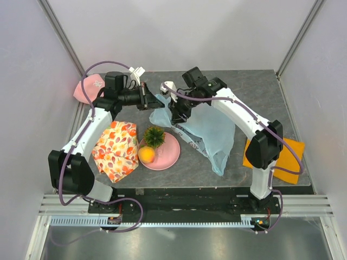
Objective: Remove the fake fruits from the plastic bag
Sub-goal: Adjust the plastic bag at the center of the board.
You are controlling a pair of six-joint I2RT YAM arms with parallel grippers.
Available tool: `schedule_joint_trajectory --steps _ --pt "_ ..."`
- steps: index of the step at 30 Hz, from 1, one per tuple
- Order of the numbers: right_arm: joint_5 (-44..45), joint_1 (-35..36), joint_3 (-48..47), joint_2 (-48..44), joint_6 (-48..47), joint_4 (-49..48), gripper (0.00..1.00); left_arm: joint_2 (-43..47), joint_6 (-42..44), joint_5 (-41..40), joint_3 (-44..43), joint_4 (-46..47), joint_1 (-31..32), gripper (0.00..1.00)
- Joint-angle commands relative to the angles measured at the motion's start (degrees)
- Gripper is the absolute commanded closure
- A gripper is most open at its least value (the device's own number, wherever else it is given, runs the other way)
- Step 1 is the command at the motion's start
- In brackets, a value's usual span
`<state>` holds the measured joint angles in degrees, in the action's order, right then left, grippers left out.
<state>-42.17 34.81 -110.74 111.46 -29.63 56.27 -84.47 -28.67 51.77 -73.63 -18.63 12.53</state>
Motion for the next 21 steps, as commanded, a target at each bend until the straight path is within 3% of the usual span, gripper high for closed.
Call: schedule_joint_trajectory --steps 1,6,11,19,21 --pt "15.07 1.14 7.18 -5.98 2.65 -11.95 0.55 1.58 -4.03 3.25 1.37 4.13 -0.76 0.99" --pt "28.97 0.7 8.34 -4.68 2.12 -15.75 0.59 2.29 -4.38 4.39 2.08 4.92 -1.11 0.98" --pt "49.94 -2.1 11.68 -2.92 1.94 -24.77 0.66 2.81 -5.26 5.18 3.13 6.24 -1.37 0.98" --pt "59.75 -8.88 0.45 1.92 -2.09 -30.86 0.69 0.54 -12.29 10.28 2.62 13.79 -1.29 0.98" --pt "60.28 -8.88 -0.18 1.57 -3.85 -33.06 0.64 0.18 -12.73 10.2 2.0 14.85 -1.28 0.99"
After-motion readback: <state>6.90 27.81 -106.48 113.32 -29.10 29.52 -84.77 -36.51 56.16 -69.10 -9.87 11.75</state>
